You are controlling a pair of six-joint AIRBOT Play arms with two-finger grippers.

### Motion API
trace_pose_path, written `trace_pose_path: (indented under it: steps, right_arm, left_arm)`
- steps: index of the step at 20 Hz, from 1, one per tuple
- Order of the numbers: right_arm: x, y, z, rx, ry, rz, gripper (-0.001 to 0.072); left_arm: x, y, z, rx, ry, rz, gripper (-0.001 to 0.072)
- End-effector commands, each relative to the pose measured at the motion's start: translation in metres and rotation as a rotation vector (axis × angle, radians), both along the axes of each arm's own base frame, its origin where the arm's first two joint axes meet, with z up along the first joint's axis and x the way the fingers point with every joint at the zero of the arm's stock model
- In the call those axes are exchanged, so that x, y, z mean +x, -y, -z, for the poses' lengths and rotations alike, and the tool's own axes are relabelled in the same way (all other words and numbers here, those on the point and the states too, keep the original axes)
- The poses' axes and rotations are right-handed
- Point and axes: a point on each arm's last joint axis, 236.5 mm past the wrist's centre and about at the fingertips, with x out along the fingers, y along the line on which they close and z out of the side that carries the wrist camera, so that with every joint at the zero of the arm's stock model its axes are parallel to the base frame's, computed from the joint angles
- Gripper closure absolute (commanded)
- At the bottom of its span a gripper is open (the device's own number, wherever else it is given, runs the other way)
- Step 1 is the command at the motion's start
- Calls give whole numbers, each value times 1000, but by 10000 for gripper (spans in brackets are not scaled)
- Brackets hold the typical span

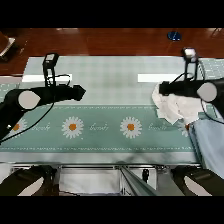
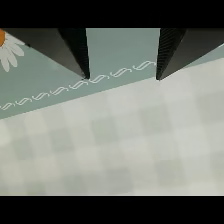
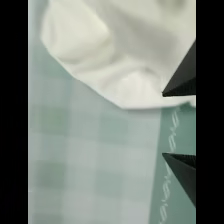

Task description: Fold the shirts.

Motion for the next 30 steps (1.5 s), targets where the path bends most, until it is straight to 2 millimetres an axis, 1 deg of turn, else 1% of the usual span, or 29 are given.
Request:
trace_pose_path:
  steps: [1, 2, 3, 4, 5, 6, 8, 9, 11, 13, 15, 16, 18, 19, 20, 21, 22, 23, 24, 25, 26, 27, 28, 30]
  right_arm:
    - [14, 88, -58, -190, 100, 185, 300]
    - [7, 115, -56, -211, 78, 259, 300]
    - [1, 138, -46, -216, 43, 316, 300]
    - [-2, 153, -30, -202, 11, 362, 300]
    - [-2, 161, -8, -156, -29, 394, 300]
    - [-2, 160, 16, -98, -83, 400, 300]
    - [2, 137, 67, 1, -214, 323, 300]
    - [3, 131, 88, 18, -264, 300, 300]
    - [1, 128, 129, 32, -361, 299, 300]
    - [-4, 124, 160, 52, -438, 303, 300]
    - [-7, 114, 178, 96, -485, 299, 311]
    - [-6, 106, 181, 129, -494, 285, 364]
    - [-2, 87, 179, 191, -487, 223, 575]
    - [-2, 73, 174, 231, -487, 166, 687]
    - [-1, 58, 166, 279, -494, 113, 689]
    - [0, 45, 153, 321, -500, 51, 689]
    - [4, 32, 131, 354, -487, -21, 689]
    - [12, 26, 103, 369, -440, -68, 689]
    - [27, 24, 63, 368, -347, -90, 690]
    - [40, 23, 20, 363, -233, -105, 690]
    - [51, 21, -32, 353, -104, -123, 690]
    - [54, 17, -80, 353, 7, -144, 690]
    - [51, 12, -128, 353, 117, -167, 690]
    - [36, 7, -211, 319, 318, -198, 690]
  left_arm:
    - [-6, -22, -11, 10, -51, -26, 197]
    - [-10, -30, -10, 13, -68, -37, 197]
    - [-13, -34, -7, 15, -83, -45, 197]
    - [-15, -35, -1, 18, -96, -47, 198]
    - [-17, -36, 7, 18, -111, -52, 197]
    - [-20, -36, 16, 10, -132, -67, 197]
    - [-25, -39, 35, -4, -178, -106, 197]
    - [-28, -40, 43, -7, -194, -119, 197]
    - [-34, -42, 55, -4, -223, -127, 197]
    - [-37, -42, 60, -1, -238, -126, 197]
    - [-36, -42, 62, 0, -240, -128, 198]
    - [-36, -41, 63, -2, -245, -128, 197]
    - [-37, -37, 67, -24, -266, -132, 198]
    - [-37, -36, 70, -19, -274, -125, 198]
    - [-36, -42, 72, 37, -248, -83, 198]
    - [-34, -54, 72, 86, -228, -79, 198]
    - [-33, -68, 67, 108, -226, -98, 198]
    - [-34, -82, 59, 116, -233, -122, 198]
    - [-35, -98, 45, 116, -233, -155, 198]
    - [-38, -112, 30, 110, -213, -188, 198]
    - [-41, -124, 14, 102, -176, -224, 198]
    - [-49, -129, 1, 93, -148, -242, 198]
    - [-62, -128, -11, 81, -129, -242, 198]
    - [-88, -109, -24, 4, -90, -217, 198]
